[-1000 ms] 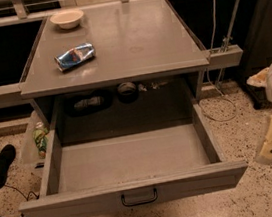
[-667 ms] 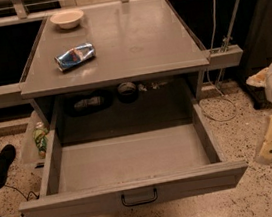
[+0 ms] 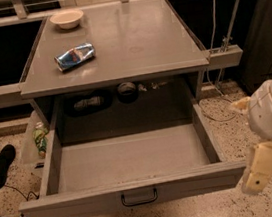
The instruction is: Close top drawer
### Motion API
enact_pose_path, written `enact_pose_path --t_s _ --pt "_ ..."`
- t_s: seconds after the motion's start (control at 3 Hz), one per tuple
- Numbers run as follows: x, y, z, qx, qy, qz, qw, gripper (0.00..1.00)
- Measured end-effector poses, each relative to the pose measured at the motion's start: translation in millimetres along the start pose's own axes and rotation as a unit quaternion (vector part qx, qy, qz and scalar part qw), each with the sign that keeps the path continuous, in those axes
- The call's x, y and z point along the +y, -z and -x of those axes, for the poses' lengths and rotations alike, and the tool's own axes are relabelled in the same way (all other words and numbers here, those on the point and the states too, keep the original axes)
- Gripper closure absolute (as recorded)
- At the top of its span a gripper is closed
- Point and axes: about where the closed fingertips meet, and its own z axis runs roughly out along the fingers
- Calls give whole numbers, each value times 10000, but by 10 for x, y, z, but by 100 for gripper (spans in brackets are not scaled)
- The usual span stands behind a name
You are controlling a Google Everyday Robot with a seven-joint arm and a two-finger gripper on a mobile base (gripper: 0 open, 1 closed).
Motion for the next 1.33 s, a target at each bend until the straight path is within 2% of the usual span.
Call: enact_pose_path --t_s 0.33,0.67,1.0,1.33 --pt "238 -209 98 -273 42 286 9992 0" --pt "238 -210 98 -273 43 287 9992 0" --pt "360 -326 98 -311 170 398 9986 0" --pt "587 -592 162 -493 483 589 9959 0"
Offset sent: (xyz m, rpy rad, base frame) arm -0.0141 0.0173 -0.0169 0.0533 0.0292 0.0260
